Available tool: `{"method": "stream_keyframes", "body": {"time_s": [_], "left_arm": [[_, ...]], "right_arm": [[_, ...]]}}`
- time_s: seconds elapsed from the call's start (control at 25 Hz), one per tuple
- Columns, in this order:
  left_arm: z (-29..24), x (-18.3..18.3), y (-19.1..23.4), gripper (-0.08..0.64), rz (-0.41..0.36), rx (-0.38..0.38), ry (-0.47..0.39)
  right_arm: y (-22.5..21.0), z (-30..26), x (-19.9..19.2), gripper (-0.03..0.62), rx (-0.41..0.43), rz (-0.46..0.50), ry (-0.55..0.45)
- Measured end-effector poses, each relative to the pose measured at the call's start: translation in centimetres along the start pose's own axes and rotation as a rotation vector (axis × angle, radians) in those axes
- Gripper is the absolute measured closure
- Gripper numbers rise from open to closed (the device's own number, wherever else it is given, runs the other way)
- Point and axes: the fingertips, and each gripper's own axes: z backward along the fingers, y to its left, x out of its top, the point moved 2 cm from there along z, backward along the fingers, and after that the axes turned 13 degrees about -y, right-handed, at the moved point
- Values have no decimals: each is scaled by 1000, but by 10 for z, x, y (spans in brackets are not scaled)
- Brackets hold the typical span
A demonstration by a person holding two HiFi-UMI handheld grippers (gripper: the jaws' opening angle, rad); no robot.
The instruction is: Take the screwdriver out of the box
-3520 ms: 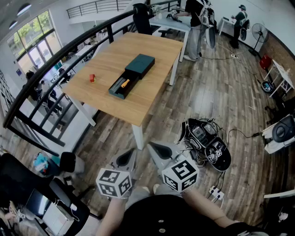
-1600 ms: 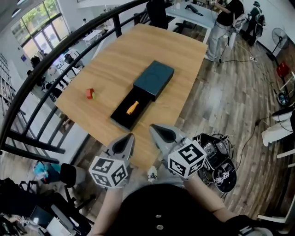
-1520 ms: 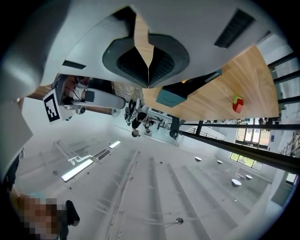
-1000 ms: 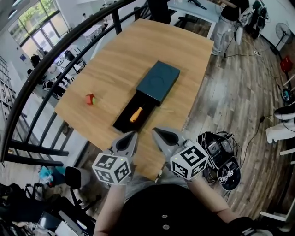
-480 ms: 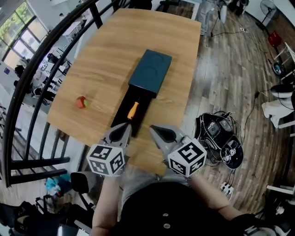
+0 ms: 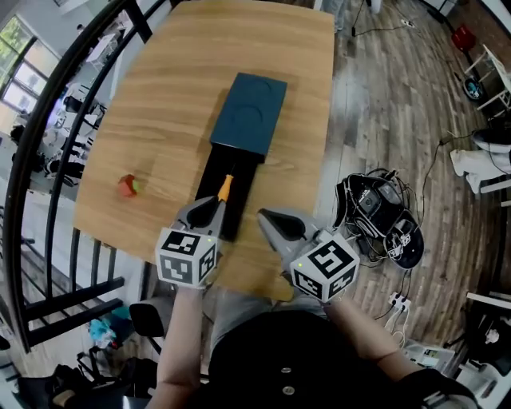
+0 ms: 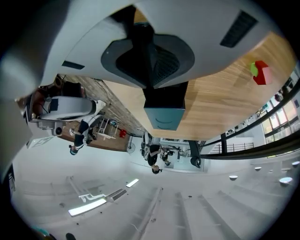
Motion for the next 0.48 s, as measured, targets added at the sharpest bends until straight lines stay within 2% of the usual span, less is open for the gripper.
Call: {"method": "stream_keyframes", "body": {"time_s": [0.08, 0.12, 0.28, 0.48], "left_arm": [[-9, -3, 2, 444, 4, -18, 28], [-13, -6, 3, 431, 3, -24, 44], [-28, -17, 6, 408, -29, -46, 125], [-46, -33, 14, 393, -21, -66, 217]], "right_arm": [[-4, -4, -2, 595, -9, -7, 6], [-5, -5, -3, 594, -14, -14, 8], [-12, -9, -9, 594, -28, -40, 20], [-22, -14, -13, 594, -51, -59, 23]]}}
